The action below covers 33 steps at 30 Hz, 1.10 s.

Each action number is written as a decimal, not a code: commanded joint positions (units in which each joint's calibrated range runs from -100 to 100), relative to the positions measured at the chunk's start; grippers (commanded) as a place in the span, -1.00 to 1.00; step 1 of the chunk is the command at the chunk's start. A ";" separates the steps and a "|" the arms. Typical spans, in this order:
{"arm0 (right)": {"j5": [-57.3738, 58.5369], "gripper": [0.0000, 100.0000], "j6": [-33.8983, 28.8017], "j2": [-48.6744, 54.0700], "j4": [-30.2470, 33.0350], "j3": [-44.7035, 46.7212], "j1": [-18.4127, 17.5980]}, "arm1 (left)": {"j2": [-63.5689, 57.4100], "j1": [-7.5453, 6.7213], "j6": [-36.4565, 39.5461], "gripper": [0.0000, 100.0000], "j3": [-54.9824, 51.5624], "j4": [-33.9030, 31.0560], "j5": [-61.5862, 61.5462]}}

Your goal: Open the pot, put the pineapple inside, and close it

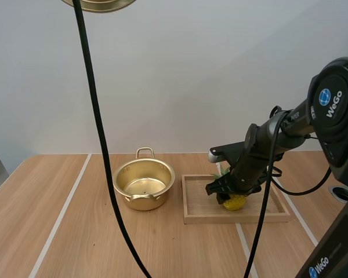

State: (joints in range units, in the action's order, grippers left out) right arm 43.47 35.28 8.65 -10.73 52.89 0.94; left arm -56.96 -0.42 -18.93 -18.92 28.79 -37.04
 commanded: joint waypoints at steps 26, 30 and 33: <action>-20.50 -1.00 8.40 40.64 -20.66 0.04 0.29 | -0.30 -0.18 0.54 -1.00 0.25 0.52 1.20; -20.50 -1.00 8.40 42.87 -21.76 -2.72 0.29 | -0.30 -0.18 0.54 -1.00 0.25 0.52 1.20; -20.31 -1.00 8.40 43.37 -23.04 -5.61 0.29 | -0.30 -0.18 0.54 -1.00 0.25 0.52 1.20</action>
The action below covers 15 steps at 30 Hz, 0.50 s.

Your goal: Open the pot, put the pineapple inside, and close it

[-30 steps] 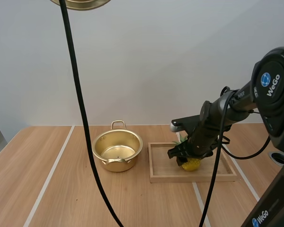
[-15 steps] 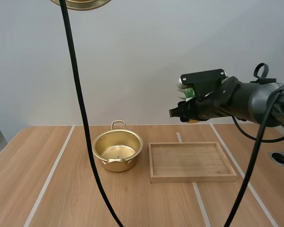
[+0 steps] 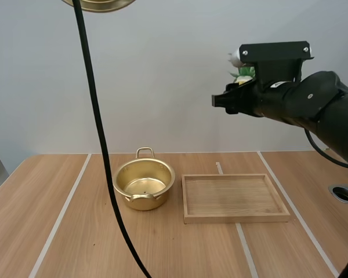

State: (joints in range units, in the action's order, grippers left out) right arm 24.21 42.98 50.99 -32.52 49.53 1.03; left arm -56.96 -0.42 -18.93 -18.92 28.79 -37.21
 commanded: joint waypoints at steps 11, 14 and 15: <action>10.30 -1.00 7.12 -0.18 -10.67 -5.75 -0.21 | -0.30 -0.18 0.54 -1.00 0.25 0.52 1.37; 11.38 -1.00 10.26 -1.21 -15.07 -5.60 -0.36 | -0.30 -0.18 0.54 -1.00 0.25 0.52 1.37; 11.51 -1.00 11.40 -1.63 -16.27 -5.60 -0.36 | -0.30 -0.18 0.54 -1.00 0.25 0.52 1.37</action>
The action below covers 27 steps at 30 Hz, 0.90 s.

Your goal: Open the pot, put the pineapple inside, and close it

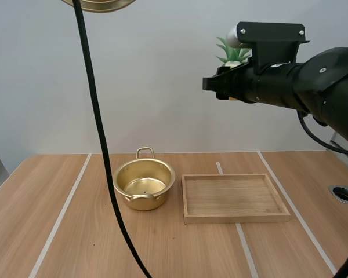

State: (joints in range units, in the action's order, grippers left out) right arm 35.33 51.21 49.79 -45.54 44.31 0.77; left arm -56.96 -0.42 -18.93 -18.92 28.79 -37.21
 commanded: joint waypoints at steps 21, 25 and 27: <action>15.47 -1.00 25.26 -12.78 -22.21 -0.38 -3.74 | -0.30 -0.18 0.54 -1.00 0.25 0.52 1.37; 15.47 -1.00 26.32 -15.00 -22.32 -0.38 -5.16 | -0.30 -0.18 0.54 -1.00 0.25 0.52 1.37; 15.47 -1.00 26.42 -16.30 -22.32 -0.38 -5.99 | -0.30 -0.18 0.54 -1.00 0.25 0.52 1.37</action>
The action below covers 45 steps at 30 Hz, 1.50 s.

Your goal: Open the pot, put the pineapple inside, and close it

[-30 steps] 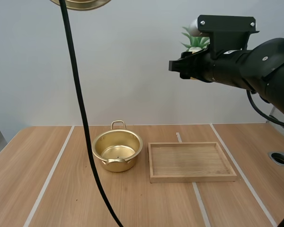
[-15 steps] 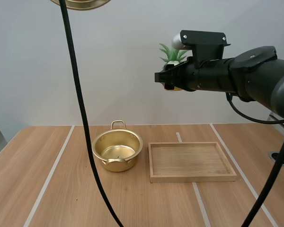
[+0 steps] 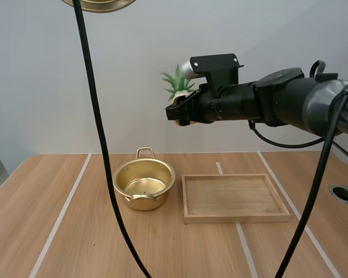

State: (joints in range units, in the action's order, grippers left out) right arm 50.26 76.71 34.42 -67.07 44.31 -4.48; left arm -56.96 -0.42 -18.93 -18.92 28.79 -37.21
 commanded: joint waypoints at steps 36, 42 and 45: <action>-10.02 -1.00 11.06 -28.59 -4.55 -0.38 -10.64 | -0.30 -0.18 0.54 -1.00 0.25 0.52 1.37; -10.02 -1.00 13.29 -32.03 -6.67 -0.38 -10.64 | -0.30 -0.18 0.54 -1.00 0.25 0.52 1.37; -10.02 -1.00 13.52 -33.57 -6.67 -0.38 -10.64 | -0.30 -0.18 0.54 -1.00 0.25 0.52 1.37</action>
State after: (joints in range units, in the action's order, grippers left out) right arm 40.18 89.23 1.62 -73.10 44.31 -15.05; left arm -56.96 -0.42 -18.93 -18.92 28.79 -37.21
